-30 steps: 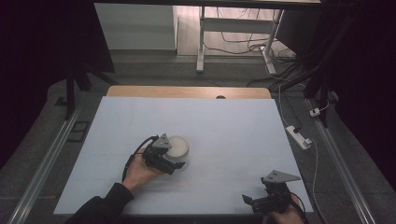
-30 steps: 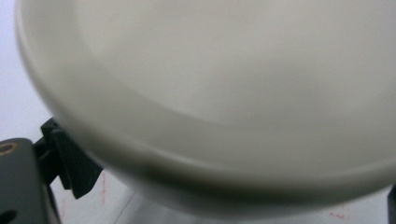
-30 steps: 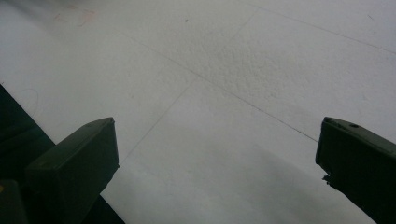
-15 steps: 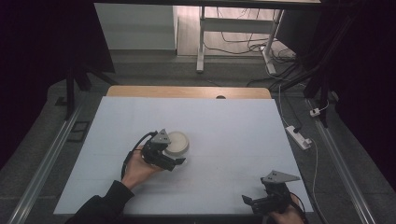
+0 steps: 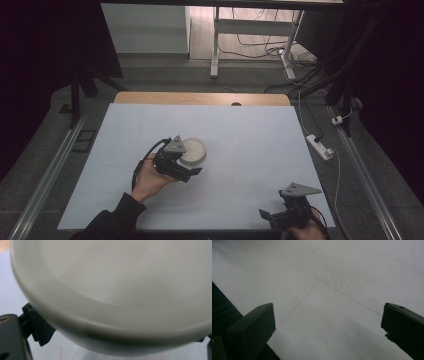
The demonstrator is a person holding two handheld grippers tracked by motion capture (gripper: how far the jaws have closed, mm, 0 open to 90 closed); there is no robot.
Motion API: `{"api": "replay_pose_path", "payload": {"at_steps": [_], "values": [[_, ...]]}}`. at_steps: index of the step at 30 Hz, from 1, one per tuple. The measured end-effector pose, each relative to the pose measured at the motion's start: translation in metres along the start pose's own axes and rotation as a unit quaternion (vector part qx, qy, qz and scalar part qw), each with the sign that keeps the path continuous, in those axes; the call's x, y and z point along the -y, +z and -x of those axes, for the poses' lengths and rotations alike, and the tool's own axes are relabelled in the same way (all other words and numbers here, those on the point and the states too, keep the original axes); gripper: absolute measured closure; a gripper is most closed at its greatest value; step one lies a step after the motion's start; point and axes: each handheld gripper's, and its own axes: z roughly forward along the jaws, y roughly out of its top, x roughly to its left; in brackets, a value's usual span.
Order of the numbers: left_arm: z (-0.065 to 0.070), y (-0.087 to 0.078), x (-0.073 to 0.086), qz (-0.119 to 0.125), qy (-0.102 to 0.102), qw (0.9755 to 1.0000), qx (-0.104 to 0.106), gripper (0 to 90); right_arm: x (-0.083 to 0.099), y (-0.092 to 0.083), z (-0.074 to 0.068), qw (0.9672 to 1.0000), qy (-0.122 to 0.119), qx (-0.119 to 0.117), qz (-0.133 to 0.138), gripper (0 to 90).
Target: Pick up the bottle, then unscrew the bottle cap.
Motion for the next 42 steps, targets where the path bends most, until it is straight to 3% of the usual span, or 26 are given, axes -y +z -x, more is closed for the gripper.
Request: {"api": "replay_pose_path", "payload": {"at_steps": [22, 35, 42], "values": [[0.02, 0.01, -0.007, -0.004, 0.012, 0.9992, 0.038, 7.4, 0.001, -0.001, 0.002, 0.9999, 0.007, -0.008, 0.008, 0.0], [0.02, 0.011, -0.004, -0.005, 0.013, 0.9992, 0.039, 7.5, 0.0, -0.002, 0.0, 0.9999, -0.001, -0.002, 0.012, 0.0], [0.022, 0.012, -0.004, -0.009, 0.018, 0.9991, 0.037, 7.5, -0.002, -0.005, -0.004, 0.9993, -0.01, -0.002, 0.036, 0.0]]}}
